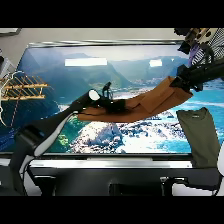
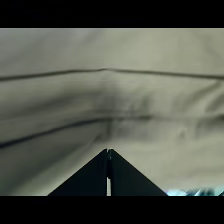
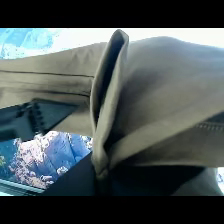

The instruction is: Fold the clothes and pants, and hang the long-sleeved shirts on hangers.

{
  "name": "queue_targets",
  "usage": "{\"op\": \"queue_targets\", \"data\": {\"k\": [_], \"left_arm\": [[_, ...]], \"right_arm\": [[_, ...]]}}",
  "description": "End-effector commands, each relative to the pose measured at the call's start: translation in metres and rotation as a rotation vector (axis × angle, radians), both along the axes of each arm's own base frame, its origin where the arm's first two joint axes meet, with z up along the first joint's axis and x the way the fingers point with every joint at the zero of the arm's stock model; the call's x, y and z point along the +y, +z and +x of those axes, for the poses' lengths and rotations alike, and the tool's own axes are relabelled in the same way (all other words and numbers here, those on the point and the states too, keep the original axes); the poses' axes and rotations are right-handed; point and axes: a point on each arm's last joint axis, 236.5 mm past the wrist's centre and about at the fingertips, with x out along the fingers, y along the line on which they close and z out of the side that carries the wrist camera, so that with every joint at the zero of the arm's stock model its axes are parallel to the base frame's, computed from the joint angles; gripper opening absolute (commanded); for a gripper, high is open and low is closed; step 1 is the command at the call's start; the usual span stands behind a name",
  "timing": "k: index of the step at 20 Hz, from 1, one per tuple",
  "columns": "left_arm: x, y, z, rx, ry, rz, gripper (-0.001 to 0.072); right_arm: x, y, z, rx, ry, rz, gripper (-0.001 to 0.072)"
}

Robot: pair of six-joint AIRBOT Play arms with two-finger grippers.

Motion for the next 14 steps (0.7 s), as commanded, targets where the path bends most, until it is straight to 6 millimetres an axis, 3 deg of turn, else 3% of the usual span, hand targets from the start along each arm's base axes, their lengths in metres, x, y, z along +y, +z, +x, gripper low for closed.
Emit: {"op": "queue_targets", "data": {"k": [1, 6, 8, 11, 14], "left_arm": [[-0.041, -0.013, -0.007, 0.046, 0.010, -0.038, 0.0016], [-0.090, -0.015, -0.025, 0.112, -0.011, -0.135, 0.0016], [-0.092, -0.015, -0.027, 0.119, -0.017, -0.142, 0.0017], [-0.063, -0.008, -0.018, 0.139, -0.054, -0.121, 0.0014], [0.004, 0.016, 0.001, 0.061, -0.135, 0.026, 0.0013]], "right_arm": [[0.000, 0.010, -0.005, -0.010, 0.002, -0.012, 0.0029], [0.000, 0.016, -0.008, -0.025, 0.002, -0.015, 0.0029], [0.000, 0.017, -0.007, -0.030, 0.000, -0.016, 0.0029], [0.001, 0.018, -0.004, -0.050, 0.008, -0.017, 0.0029], [0.020, 0.029, -0.003, -0.082, 0.052, 0.055, 0.0029]]}}
